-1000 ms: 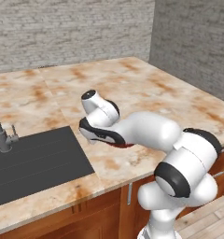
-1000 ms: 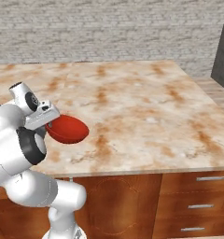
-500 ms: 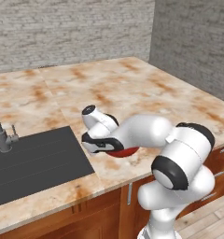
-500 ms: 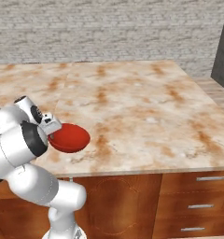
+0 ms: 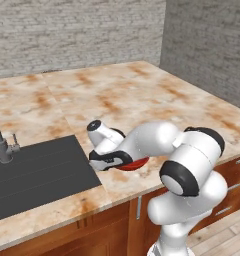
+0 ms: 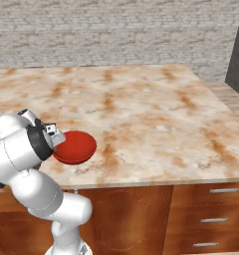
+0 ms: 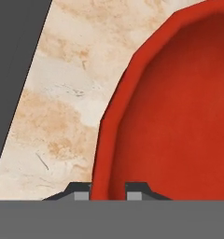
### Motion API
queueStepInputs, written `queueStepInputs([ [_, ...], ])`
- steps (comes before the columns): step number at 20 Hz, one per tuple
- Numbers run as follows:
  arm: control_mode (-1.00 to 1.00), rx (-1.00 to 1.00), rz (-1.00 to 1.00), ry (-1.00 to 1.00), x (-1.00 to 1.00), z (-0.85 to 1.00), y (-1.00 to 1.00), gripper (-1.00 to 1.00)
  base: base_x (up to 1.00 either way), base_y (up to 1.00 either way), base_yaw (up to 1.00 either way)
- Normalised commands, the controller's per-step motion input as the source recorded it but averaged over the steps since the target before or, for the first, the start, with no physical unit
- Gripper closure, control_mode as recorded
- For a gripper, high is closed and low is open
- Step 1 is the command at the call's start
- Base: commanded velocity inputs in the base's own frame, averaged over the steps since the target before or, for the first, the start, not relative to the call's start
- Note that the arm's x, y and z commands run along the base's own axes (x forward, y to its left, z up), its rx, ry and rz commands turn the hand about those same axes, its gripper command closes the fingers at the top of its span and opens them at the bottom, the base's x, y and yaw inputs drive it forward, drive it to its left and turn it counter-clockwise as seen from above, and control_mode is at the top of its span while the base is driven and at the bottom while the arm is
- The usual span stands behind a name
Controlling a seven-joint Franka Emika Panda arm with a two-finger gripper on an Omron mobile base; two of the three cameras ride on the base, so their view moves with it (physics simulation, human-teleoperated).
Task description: Pick the cup and bowl from the counter and place them on the counter next to the sink.
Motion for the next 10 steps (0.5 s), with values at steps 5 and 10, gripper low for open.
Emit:
queueStepInputs([
  [5, -1.00, 0.00, 0.00, 0.00, 0.00, 0.00, 0.00, 1.00, 0.00, 0.00, 0.00],
  [10, -1.00, 0.00, 0.00, 0.00, 0.00, 0.00, 0.14, 1.00, 0.00, 0.00, 0.00],
])
